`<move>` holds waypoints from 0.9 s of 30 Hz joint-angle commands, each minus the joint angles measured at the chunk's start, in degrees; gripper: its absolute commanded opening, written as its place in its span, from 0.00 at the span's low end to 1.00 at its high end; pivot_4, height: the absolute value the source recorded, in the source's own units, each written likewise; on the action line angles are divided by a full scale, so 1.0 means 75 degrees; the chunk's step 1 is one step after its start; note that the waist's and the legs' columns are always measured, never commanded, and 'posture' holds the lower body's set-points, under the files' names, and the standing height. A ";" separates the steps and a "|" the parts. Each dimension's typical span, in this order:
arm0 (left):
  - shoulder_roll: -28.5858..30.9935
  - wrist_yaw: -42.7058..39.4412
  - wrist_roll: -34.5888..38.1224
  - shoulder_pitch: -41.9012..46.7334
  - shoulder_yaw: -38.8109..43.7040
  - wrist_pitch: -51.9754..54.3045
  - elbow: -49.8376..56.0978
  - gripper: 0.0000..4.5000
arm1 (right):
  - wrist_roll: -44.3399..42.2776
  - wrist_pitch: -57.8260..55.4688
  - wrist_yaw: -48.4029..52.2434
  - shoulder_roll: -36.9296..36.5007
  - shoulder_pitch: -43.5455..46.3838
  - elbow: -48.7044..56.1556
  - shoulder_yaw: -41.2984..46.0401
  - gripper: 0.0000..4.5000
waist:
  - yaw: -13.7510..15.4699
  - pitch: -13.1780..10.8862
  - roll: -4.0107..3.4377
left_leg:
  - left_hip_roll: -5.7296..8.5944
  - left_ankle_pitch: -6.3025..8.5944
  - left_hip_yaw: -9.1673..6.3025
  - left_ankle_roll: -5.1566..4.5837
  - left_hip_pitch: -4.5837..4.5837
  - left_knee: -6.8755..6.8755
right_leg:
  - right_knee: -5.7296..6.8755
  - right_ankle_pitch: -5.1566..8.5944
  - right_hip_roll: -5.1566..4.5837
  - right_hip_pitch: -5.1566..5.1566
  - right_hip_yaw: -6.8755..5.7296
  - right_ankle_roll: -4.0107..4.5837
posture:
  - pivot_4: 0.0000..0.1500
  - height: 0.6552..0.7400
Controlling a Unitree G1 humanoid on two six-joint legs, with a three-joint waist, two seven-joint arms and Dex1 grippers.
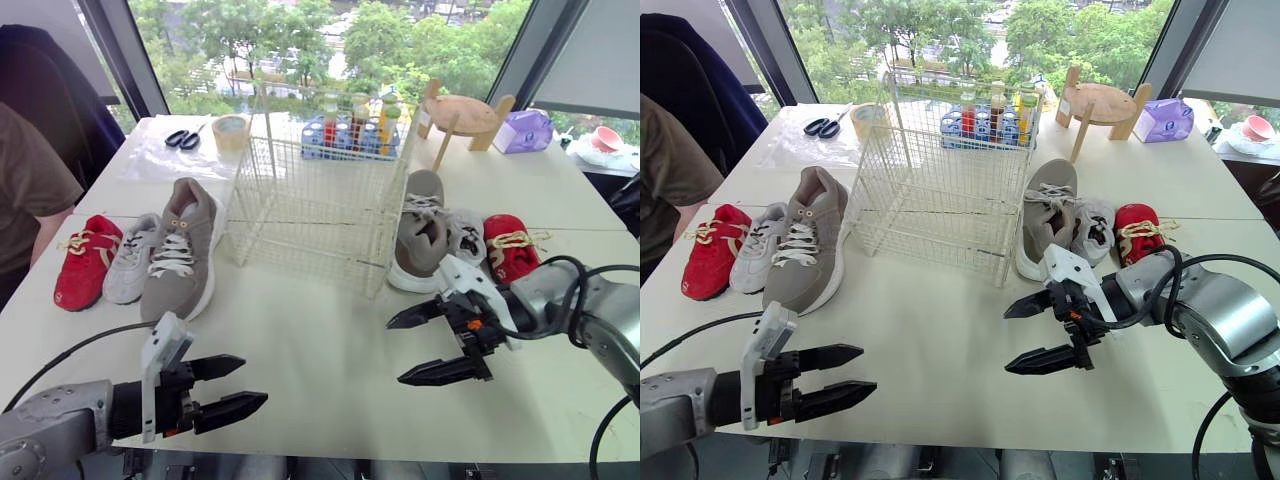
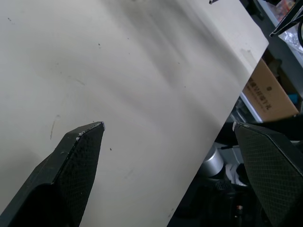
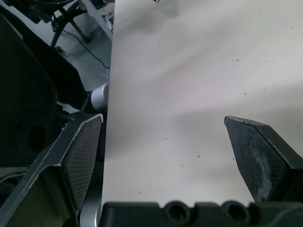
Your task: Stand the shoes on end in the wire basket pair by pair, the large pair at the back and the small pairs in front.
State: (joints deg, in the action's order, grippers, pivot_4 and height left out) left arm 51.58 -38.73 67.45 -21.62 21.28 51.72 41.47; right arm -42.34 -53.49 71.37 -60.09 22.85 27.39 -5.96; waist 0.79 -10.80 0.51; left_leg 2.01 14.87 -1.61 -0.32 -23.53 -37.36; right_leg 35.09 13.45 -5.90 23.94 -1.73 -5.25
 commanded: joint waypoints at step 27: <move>-0.0034 -0.0607 -0.0924 0.0166 -0.0166 -0.0424 -0.0109 1.00 | 0.0089 0.0029 -0.0011 -0.0290 -0.0174 0.0227 0.0180 1.00 | -0.0001 0.0001 0.0001 | 0.0000 0.0000 0.0006 0.0000 0.0000 -0.0002 | 0.0002 0.0000 0.0003 0.0000 0.0001 0.0000 | 1.00 1.00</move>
State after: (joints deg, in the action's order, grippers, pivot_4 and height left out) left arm 51.10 -42.30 61.15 -20.34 20.73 49.41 40.39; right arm -41.28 -53.54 70.82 -61.48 21.81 27.50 -6.14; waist 0.79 -10.80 0.51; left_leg 2.02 14.87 -1.57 -0.32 -23.53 -37.37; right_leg 35.11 13.45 -5.88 23.94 -1.72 -5.25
